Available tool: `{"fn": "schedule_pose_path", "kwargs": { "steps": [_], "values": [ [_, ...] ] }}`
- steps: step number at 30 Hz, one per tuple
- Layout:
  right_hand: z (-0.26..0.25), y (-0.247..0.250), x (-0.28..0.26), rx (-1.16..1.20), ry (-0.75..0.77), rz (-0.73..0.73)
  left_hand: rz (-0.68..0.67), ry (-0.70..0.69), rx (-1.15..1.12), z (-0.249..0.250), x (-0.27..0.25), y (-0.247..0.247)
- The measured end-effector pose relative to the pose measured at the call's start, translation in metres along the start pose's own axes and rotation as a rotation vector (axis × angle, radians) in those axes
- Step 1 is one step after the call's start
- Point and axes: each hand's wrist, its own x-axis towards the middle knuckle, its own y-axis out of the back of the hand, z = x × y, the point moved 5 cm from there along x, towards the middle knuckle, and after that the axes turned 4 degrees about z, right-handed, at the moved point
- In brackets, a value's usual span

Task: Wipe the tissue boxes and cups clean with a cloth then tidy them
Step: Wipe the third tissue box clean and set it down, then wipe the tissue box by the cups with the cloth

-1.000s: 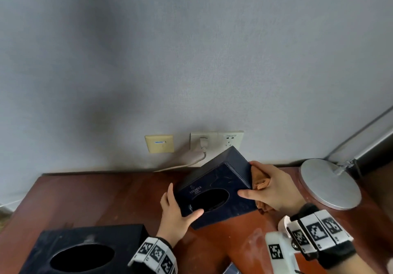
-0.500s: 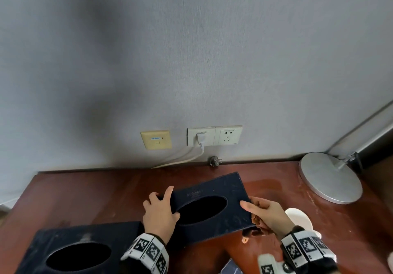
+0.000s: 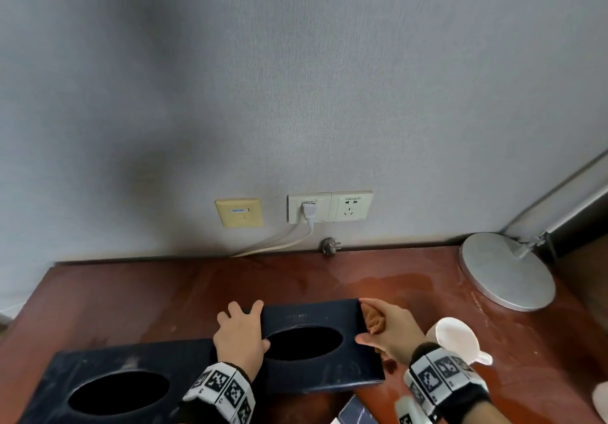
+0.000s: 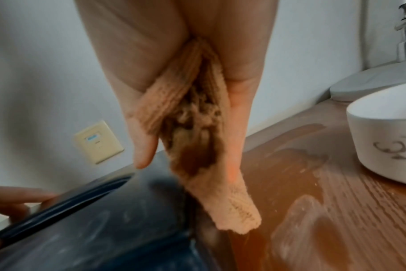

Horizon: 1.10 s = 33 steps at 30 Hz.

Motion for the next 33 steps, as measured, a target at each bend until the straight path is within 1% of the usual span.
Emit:
{"fn": "schedule_pose_path", "kwargs": {
  "steps": [4, 7, 10, 12, 13, 14, 15, 16, 17, 18, 19, 20, 21, 23, 26, 28, 30, 33],
  "values": [
    [0.003, -0.020, 0.000, -0.033, 0.001, -0.007, -0.035, 0.015, -0.018, -0.011, -0.001, -0.016],
    [0.001, -0.023, 0.003, -0.048, -0.005, 0.005, -0.069, 0.019, -0.053, -0.014, 0.002, -0.018],
    [-0.002, -0.020, 0.004, -0.079, -0.003, 0.013, -0.146, 0.024, -0.083, -0.012, 0.005, -0.015],
    [-0.004, -0.017, 0.001, -0.121, 0.003, 0.021, -0.203, 0.038, -0.063, -0.008, 0.000, -0.011],
    [-0.004, -0.014, -0.002, -0.136, 0.007, 0.033, -0.201, 0.036, -0.036, -0.005, -0.005, -0.006],
    [-0.005, -0.010, -0.007, -0.142, 0.008, 0.052, -0.163, 0.022, -0.009, 0.000, -0.012, 0.002],
    [-0.005, -0.006, -0.013, -0.143, 0.003, 0.078, -0.079, -0.020, -0.008, 0.006, -0.019, 0.011],
    [-0.003, -0.002, -0.020, -0.143, -0.008, 0.104, 0.041, -0.099, -0.052, 0.014, -0.029, 0.019],
    [0.000, 0.001, -0.029, -0.133, -0.021, 0.129, 0.178, -0.222, -0.151, 0.023, -0.040, 0.023],
    [0.005, 0.004, -0.039, -0.111, -0.036, 0.153, 0.274, -0.368, -0.254, 0.032, -0.055, 0.025],
    [0.011, 0.006, -0.050, -0.089, -0.050, 0.177, 0.319, -0.511, -0.333, 0.040, -0.072, 0.023],
    [0.019, 0.007, -0.061, -0.078, -0.068, 0.196, 0.324, -0.617, -0.356, 0.047, -0.088, 0.014],
    [0.027, 0.006, -0.072, -0.074, -0.090, 0.208, 0.265, -0.668, -0.325, 0.054, -0.102, -0.001],
    [0.045, 0.002, -0.096, -0.062, -0.138, 0.216, 0.066, -0.608, -0.169, 0.060, -0.118, -0.038],
    [0.067, -0.010, -0.127, -0.063, -0.188, 0.198, -0.148, -0.443, 0.073, 0.056, -0.128, -0.085],
    [0.077, -0.022, -0.143, -0.068, -0.188, 0.172, -0.208, -0.347, 0.181, 0.056, -0.132, -0.101],
    [0.082, -0.032, -0.154, -0.067, -0.180, 0.148, -0.202, -0.290, 0.236, 0.057, -0.132, -0.108],
    [0.086, -0.042, -0.158, -0.050, -0.148, 0.136, -0.210, -0.228, 0.239, 0.056, -0.126, -0.112]
  ]
}}
